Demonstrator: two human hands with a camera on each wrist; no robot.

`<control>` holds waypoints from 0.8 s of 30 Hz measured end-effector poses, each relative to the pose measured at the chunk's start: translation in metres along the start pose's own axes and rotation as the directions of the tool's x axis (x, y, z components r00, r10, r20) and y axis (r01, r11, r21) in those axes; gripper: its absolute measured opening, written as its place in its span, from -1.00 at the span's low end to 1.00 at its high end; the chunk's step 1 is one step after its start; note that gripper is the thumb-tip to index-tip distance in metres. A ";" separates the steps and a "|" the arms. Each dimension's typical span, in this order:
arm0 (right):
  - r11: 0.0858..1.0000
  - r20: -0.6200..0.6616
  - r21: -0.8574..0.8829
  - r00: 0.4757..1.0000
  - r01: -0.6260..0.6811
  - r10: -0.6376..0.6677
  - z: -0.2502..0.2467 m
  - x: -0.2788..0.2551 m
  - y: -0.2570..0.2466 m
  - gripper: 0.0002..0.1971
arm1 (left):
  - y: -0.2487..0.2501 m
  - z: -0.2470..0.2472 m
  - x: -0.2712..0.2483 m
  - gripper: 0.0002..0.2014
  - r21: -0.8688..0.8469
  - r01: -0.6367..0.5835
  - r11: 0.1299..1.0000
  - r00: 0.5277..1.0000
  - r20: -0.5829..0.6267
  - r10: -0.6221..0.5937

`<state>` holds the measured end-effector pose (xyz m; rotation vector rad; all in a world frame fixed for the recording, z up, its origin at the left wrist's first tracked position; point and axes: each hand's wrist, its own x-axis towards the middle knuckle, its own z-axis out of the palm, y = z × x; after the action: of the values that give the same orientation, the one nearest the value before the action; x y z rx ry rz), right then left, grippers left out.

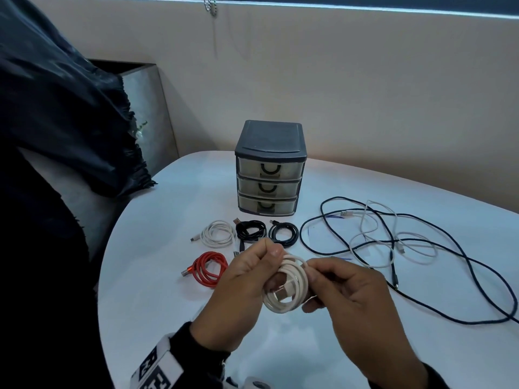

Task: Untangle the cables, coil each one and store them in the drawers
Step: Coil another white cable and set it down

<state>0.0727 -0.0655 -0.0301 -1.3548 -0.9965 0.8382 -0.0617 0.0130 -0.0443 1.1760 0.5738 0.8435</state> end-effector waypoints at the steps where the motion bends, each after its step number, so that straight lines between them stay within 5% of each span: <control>1: 0.996 0.034 0.074 0.998 -0.054 0.051 0.000 0.001 -0.002 -0.72 | 0.000 -0.001 0.000 -0.74 -0.012 0.005 1.000 1.000 0.001 -0.005; 4: 0.892 0.143 0.368 0.964 -0.263 0.225 0.007 0.004 0.004 -0.93 | 0.000 -0.002 -0.001 -0.78 -0.029 -0.001 1.000 0.999 -0.032 0.000; 7: 0.697 0.278 0.562 0.895 -0.445 0.348 0.016 0.003 0.015 -0.54 | -0.002 -0.001 -0.002 -0.76 -0.045 -0.015 0.999 0.995 -0.095 0.011; 9: 0.638 0.275 0.606 0.878 -0.474 0.391 0.020 0.002 0.016 -0.55 | -0.003 0.001 -0.003 -0.73 -0.016 -0.033 0.999 0.991 -0.128 0.031; 13: 0.783 0.202 0.482 0.919 -0.394 0.338 0.023 0.000 0.015 -0.88 | -0.005 0.004 -0.001 -0.77 0.164 -0.085 0.983 0.961 -0.246 0.124; 17: 0.791 0.242 0.493 0.931 -0.362 0.274 0.026 -0.004 0.017 -0.69 | -0.011 0.007 0.001 -0.71 0.429 -0.196 0.882 0.905 -0.267 0.331; 19: 0.881 0.195 0.390 0.959 -0.268 0.205 0.025 -0.006 0.019 -0.56 | -0.015 0.008 0.000 -0.76 0.490 -0.221 0.843 0.906 -0.217 0.363; 24: 0.985 0.179 0.164 0.984 -0.046 0.016 0.021 -0.008 0.017 -0.71 | -0.008 0.002 -0.002 -0.79 0.483 -0.285 0.828 0.908 -0.141 0.395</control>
<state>0.0520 -0.0639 -0.0483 -1.1702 -1.0189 1.0567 -0.0591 0.0091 -0.0514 1.6537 0.7965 1.2120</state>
